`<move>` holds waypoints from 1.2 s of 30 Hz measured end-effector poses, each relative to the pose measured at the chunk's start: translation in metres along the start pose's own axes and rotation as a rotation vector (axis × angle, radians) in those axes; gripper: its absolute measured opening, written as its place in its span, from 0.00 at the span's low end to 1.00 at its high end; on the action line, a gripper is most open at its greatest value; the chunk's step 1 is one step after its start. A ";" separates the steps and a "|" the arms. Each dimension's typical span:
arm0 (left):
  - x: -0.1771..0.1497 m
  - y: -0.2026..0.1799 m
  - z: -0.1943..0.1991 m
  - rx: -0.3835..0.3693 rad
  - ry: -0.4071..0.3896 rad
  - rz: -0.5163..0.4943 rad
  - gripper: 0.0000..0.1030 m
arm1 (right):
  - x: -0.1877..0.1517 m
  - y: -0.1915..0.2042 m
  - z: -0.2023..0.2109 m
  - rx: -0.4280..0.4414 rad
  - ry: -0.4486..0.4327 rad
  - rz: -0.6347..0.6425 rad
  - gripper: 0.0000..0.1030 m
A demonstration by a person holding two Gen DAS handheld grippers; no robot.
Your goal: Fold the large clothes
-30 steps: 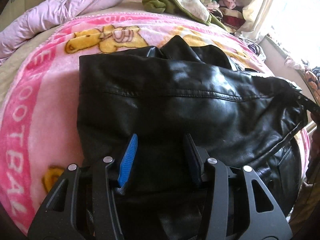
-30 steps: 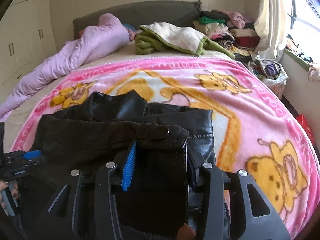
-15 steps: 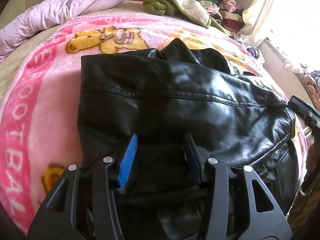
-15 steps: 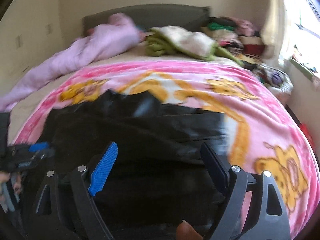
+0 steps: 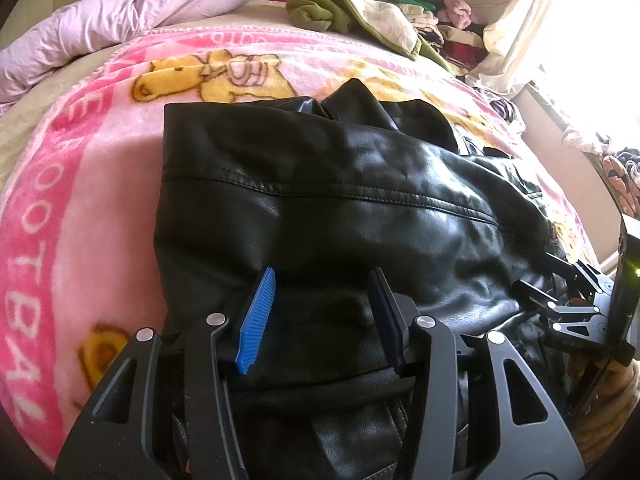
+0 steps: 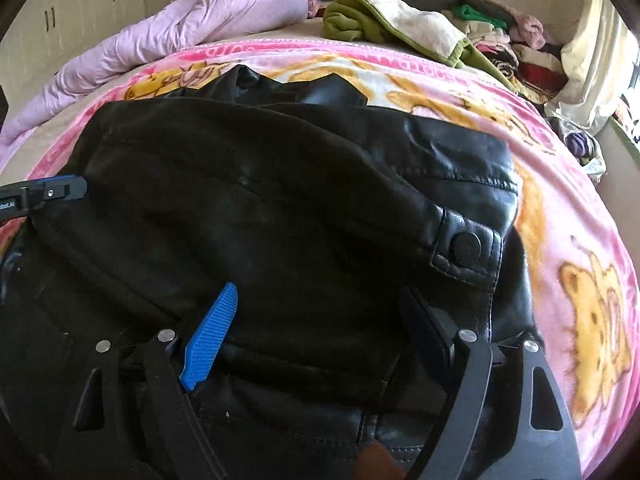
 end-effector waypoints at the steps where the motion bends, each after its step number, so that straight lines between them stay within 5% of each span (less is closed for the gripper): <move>1: 0.000 0.000 0.000 0.000 -0.001 0.000 0.39 | 0.001 0.000 0.001 -0.003 -0.002 0.001 0.78; 14: 0.007 -0.027 0.018 0.012 -0.037 -0.083 0.56 | 0.027 -0.019 0.051 0.069 -0.159 -0.098 0.76; 23: -0.011 -0.063 0.001 0.111 0.031 -0.266 0.60 | 0.058 -0.020 0.006 0.038 -0.080 -0.085 0.75; 27: -0.012 -0.060 0.003 0.093 0.030 -0.252 0.60 | 0.053 -0.026 -0.026 0.033 0.016 -0.124 0.71; 36: -0.007 -0.062 0.015 0.045 0.007 -0.237 0.72 | 0.054 -0.027 0.001 0.069 -0.071 -0.169 0.73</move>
Point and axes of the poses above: each gripper's, at about its wrist camera, not at the fingertips, and z roughly against the way its jaws point, y to its left, x to its top, the point moved 2 cm from there along -z, roughly the way its jaws point, and after that the axes turned 2 degrees about -y, right-handed, at the moved point
